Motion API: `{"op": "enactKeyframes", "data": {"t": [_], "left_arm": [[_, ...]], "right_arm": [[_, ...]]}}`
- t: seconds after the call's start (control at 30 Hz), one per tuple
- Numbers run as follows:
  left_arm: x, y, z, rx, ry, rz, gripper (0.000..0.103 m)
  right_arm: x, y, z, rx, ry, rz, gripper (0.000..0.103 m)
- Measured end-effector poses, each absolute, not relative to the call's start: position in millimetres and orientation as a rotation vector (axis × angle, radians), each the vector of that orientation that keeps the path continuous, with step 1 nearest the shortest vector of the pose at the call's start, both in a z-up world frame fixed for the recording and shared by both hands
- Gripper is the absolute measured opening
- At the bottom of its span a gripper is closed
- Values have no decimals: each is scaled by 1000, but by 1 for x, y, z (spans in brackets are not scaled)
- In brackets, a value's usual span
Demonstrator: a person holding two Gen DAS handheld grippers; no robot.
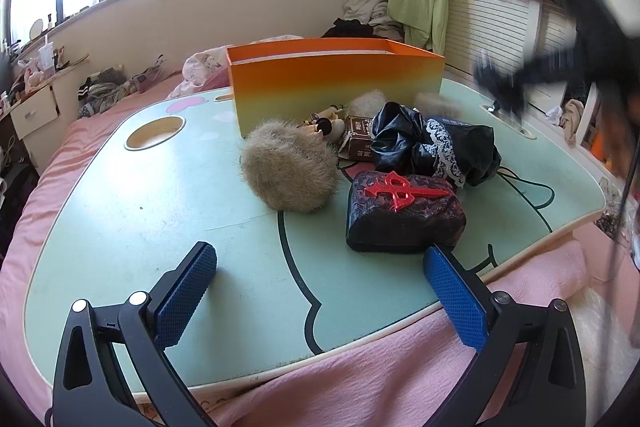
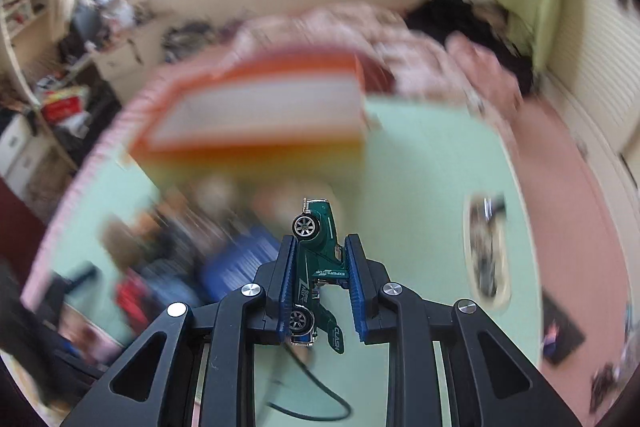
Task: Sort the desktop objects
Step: 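Place the green toy car beside the blue tin with the right gripper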
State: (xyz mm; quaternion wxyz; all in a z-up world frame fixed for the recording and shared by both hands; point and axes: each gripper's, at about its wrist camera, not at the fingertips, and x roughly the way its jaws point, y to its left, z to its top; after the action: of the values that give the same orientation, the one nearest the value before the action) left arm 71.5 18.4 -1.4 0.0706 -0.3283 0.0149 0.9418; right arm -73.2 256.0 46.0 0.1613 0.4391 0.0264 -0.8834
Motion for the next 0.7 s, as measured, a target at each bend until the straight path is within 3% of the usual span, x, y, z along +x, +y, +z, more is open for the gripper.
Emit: {"op": "enactKeyframes", "data": {"t": [0.13,0.3,0.33,0.37,0.43,0.63,0.7], "left_arm": [[72,19,-1,-994,49,2833,103],[72,19,-1,-993,48,2831,103],[72,19,-1,-993,47,2831,103],[72,19,-2,-993,48,2830,103],[72,19,-1,-992,47,2831,103],[72,19,-1,-993,47,2831,103],[72,19,-1,-993,48,2831,103]], "right_arm": [[-82,251,28,1220,-43,-2520,23],[-81,234,46,1033,-53,-2573,32],[-73,235,50,989,-56,-2600,40],[-64,237,55,940,-62,-2616,57],[-45,241,60,882,-58,-2606,77],[11,245,29,912,66,-2629,79],[12,244,5,973,45,-2643,86]]}}
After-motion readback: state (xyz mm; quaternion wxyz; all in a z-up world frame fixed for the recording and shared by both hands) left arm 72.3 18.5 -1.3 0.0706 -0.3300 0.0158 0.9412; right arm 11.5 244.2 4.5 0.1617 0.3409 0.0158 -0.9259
